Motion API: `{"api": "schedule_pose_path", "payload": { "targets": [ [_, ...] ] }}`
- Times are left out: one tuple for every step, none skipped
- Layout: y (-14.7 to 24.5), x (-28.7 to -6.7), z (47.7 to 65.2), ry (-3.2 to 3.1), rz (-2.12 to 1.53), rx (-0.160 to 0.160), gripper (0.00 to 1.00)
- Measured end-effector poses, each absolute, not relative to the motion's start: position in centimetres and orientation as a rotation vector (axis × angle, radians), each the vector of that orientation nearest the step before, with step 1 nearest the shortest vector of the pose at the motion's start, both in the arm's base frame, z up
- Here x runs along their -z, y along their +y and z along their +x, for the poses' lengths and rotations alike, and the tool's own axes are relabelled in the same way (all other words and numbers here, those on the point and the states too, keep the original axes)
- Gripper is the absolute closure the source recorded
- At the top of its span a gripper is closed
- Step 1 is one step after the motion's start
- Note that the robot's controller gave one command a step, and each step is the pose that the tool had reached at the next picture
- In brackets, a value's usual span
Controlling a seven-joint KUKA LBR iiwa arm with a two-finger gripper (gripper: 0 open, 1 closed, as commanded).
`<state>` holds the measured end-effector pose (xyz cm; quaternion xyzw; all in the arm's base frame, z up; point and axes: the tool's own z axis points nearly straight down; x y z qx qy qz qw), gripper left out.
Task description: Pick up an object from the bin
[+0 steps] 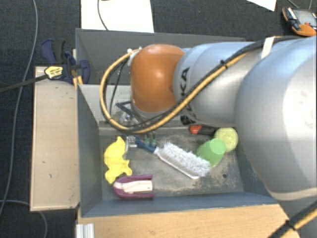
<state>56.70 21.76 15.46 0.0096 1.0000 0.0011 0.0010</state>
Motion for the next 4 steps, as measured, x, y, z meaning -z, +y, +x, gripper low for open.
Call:
{"api": "schedule_pose_path", "payload": {
  "targets": [
    [21.8, -15.4, 56.7, 3.139, 0.031, -0.003, 0.00],
    [22.2, -9.1, 55.5, 3.137, -0.161, -0.003, 0.00],
    [21.6, -7.2, 56.8, 3.120, -0.229, -0.007, 0.00],
    [21.6, -7.3, 56.3, 3.122, -0.242, -0.007, 0.00]
  ]
}}
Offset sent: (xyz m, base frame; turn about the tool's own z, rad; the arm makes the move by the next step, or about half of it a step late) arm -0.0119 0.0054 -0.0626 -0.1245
